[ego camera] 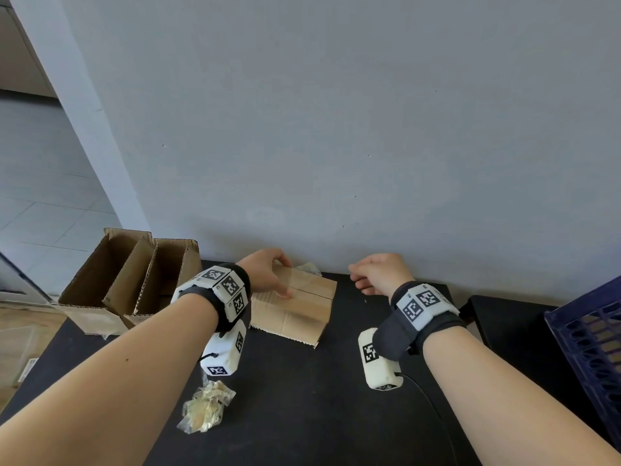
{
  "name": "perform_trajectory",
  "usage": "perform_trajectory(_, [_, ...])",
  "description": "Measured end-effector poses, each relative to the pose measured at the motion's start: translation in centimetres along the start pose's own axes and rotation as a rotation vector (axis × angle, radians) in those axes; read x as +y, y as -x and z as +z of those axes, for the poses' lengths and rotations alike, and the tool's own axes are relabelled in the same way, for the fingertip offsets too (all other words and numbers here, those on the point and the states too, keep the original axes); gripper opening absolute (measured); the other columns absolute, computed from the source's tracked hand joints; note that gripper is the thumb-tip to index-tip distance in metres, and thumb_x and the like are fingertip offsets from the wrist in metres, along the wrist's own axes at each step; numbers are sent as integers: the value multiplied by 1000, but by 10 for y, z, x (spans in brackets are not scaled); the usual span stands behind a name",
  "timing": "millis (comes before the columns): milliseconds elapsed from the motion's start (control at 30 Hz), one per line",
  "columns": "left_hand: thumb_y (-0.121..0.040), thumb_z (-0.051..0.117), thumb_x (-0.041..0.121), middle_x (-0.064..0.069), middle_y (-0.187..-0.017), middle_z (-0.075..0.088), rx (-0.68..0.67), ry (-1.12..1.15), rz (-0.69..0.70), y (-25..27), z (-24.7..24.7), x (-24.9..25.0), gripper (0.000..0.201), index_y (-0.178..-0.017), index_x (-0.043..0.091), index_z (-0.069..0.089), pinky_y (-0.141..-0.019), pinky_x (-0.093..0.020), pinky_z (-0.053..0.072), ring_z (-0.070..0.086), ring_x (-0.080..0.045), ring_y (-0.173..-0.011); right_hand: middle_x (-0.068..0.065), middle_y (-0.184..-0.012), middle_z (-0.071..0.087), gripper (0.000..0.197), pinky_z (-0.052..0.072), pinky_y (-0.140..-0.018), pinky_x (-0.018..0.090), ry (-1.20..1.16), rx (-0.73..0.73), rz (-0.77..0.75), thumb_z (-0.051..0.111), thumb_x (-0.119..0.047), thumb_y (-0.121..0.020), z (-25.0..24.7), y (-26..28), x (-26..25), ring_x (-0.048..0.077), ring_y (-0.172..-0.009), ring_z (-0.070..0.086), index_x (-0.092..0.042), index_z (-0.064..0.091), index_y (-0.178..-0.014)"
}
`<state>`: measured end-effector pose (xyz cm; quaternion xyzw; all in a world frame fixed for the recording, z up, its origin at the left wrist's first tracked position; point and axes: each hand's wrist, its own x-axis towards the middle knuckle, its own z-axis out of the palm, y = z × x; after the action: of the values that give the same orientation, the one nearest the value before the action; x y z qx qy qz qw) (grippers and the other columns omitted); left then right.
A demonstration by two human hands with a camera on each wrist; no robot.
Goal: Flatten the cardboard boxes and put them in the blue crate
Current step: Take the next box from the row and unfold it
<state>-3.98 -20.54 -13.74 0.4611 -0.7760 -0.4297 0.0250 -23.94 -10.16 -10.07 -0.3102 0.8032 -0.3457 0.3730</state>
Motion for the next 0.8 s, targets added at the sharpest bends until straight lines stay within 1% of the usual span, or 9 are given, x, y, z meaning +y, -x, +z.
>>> perform_trajectory(100, [-67,85,23,2,-114,55,1,-6,8,0,1,1,55,-114,20,56,-81,-25,43,53,-17,-97,6,-84,67,3,50,-52,20,69,-51,-75,67,-14,-85,14,7,-10,11,-59,60,-12,66,-86])
perform_trajectory(167, [-66,86,25,3,-112,55,2,-10,7,0,2,0,55,-113,20,56,-84,-27,45,54,-16,-97,3,-92,66,21,53,-57,24,157,-111,-141,69,-16,-84,26,9,-13,13,-63,61,-13,67,-104])
perform_trajectory(267, [-65,86,31,3,-109,56,13,-29,-1,3,4,-2,57,-112,19,56,-84,-28,46,56,-16,-96,0,-100,62,41,56,-82,34,317,-142,-221,72,-25,-81,42,13,-18,20,-82,64,-19,63,-120])
perform_trajectory(333, [-65,85,35,3,-108,57,23,-47,-7,5,4,-4,58,-113,18,56,-80,-26,43,56,-15,-95,3,-109,64,45,50,-93,30,421,-150,-271,73,-29,-80,50,17,-20,20,-102,62,-20,62,-123])
perform_trajectory(400, [-65,84,36,2,-107,57,31,-61,-17,6,4,-5,59,-113,18,55,-78,-25,41,54,-15,-94,1,-111,68,37,46,-89,23,484,-138,-321,72,-26,-80,56,21,-23,17,-105,62,-18,68,-115])
perform_trajectory(500, [-63,84,40,3,-105,57,42,-85,-28,7,3,-5,62,-113,18,55,-77,-25,41,54,-15,-94,-1,-94,74,16,51,-82,23,468,-98,-342,71,-17,-77,65,22,-27,15,-91,67,-20,76,-92])
perform_trajectory(633, [-63,84,43,3,-111,57,15,-66,-14,11,2,-6,66,-117,20,54,-83,-27,45,55,-15,-96,-3,-93,72,26,53,-83,26,503,-41,-343,65,-9,-77,71,21,-25,15,-89,66,-24,72,-97])
perform_trajectory(700, [-61,86,40,3,-115,56,-19,-50,2,13,0,-7,73,-122,20,52,-86,-27,46,56,-15,-99,-6,-89,70,21,52,-76,26,548,-11,-351,65,-10,-76,72,21,-23,14,-85,65,-28,69,-86])
perform_trajectory(800, [-58,89,33,5,-113,56,-73,-80,10,16,-2,-8,81,-126,19,47,-82,-24,43,55,-13,-98,-6,-88,68,20,43,-65,23,655,21,-378,63,-10,-78,74,23,-23,14,-77,59,-28,66,-69])
